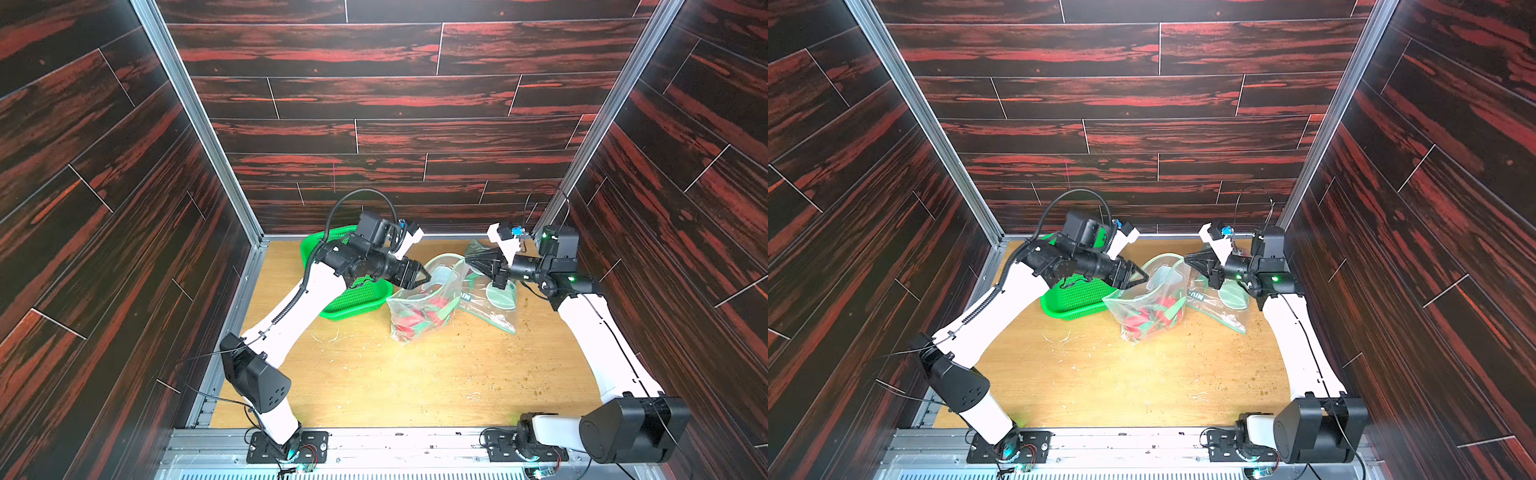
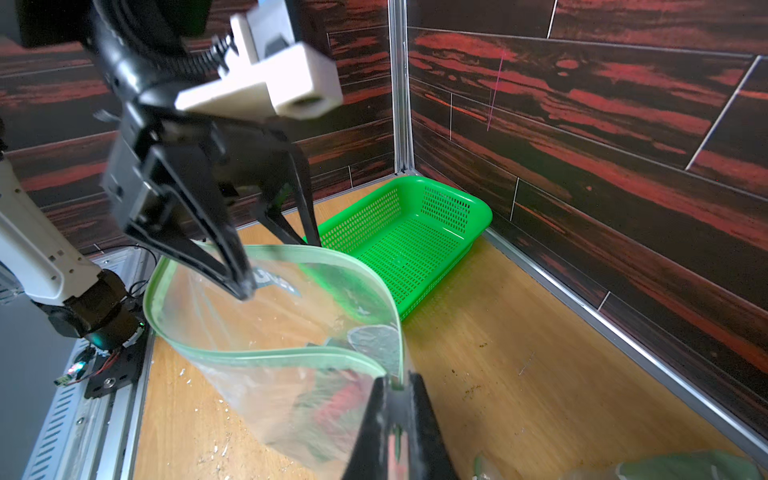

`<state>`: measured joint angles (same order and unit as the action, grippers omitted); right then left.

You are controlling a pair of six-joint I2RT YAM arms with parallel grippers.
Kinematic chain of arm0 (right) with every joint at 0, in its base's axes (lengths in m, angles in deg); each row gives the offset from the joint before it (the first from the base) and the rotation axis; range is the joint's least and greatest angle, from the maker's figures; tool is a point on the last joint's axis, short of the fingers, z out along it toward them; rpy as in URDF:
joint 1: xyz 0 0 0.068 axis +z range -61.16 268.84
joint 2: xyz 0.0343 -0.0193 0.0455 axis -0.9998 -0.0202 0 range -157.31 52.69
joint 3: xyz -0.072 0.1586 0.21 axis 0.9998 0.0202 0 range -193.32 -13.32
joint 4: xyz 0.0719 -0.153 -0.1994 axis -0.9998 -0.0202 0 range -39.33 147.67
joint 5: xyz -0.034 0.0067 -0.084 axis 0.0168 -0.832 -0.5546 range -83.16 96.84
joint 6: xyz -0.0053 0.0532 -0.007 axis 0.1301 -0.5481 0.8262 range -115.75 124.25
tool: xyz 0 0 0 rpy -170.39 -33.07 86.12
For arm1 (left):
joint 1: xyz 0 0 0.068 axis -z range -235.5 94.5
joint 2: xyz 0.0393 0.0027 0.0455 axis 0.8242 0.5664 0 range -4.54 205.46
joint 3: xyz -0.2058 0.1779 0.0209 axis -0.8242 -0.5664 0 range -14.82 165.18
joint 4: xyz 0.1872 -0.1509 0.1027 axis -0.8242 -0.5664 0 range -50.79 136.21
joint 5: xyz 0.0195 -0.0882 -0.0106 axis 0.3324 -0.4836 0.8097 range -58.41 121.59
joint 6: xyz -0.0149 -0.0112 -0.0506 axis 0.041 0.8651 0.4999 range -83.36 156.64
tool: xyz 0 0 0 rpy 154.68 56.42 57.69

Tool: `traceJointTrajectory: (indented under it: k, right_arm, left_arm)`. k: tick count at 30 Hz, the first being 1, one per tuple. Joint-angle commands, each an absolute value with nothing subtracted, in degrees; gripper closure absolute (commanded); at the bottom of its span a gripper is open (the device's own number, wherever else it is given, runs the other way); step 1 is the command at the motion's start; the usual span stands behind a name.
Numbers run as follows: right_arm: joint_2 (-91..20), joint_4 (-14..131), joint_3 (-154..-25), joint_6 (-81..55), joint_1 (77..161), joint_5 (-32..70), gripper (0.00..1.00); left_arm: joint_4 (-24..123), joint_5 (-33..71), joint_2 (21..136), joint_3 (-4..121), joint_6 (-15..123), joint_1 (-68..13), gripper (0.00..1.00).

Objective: Open the zip-top bag and take out the dragon fruit
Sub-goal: Adjust the zipper food storage bag at the center of the board.

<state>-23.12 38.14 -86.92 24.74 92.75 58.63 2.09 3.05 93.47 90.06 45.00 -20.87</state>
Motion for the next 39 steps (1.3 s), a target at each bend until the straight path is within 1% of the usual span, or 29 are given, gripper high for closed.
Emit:
traceJointTrajectory:
  k: [1,2,3,4,6,8,11,13,18,23,25,29,36,39]
  right_arm:
    - [-22.83,40.62,-87.64,21.41,93.3,59.92,1.0]
    - [-22.77,40.7,-87.99,20.13,93.41,59.38,1.0]
    - [-22.74,40.79,-88.62,17.62,93.42,58.24,0.95]
    - [-22.79,41.03,-89.32,14.24,93.54,56.44,0.87]
    - [-23.14,40.55,-91.32,5.81,93.5,52.21,0.73]
    - [-24.3,36.89,-94.91,-1.27,93.5,50.14,0.66]
    - [-26.35,28.69,-100.69,-8.31,93.5,50.17,0.66]
    - [-26.67,24.03,-103.03,-12.48,93.56,49.08,0.66]
    - [-23.39,21.2,-102.0,-22.86,93.59,46.67,0.66]
    - [-19.37,17.18,-100.72,-28.31,94.98,42.55,0.65]
    - [-18.97,13.84,-101.32,-29.55,96.88,40.45,0.64]
    - [-18.21,10.34,-101.1,-31.78,102.73,35.68,0.57]
    - [-17.12,7.42,-101.44,-35.8,116.02,27.23,0.49]
    - [-14.85,10.81,-97.64,-39.54,118.94,24.42,0.46]
  left_arm:
    - [0.85,7.77,94.18,91.61,45.19,-20.7,0.64]
    - [0.99,7.52,94.37,91.78,45.8,-20.7,0.75]
    - [2.21,7.41,94.51,91.62,47.15,-20.7,0.91]
    - [3.64,7.25,94.38,91.31,48.72,-20.62,1.0]
    - [6.74,8.39,93.78,90.55,51.76,-20.31,1.0]
    - [10.08,11.17,92.88,89.38,55.36,-19.76,1.0]
    - [16.46,14.95,91.68,87.44,61.61,-18.63,1.0]
    - [18.18,17.26,91.48,87.37,63.7,-17.48,1.0]
    - [20.28,21.9,92.59,88.22,68.07,-15.83,1.0]
    - [21.33,25.21,94.3,89.88,71.78,-15.36,1.0]
    - [22.07,27.01,94.77,90.78,73.33,-15.01,1.0]
    - [22.74,28.17,96.27,92.92,75.04,-14.7,1.0]
    - [23.05,29.36,98.63,94.03,75.66,-14.71,1.0]
    - [23.53,29.61,99.11,94.06,76.01,-14.72,1.0]
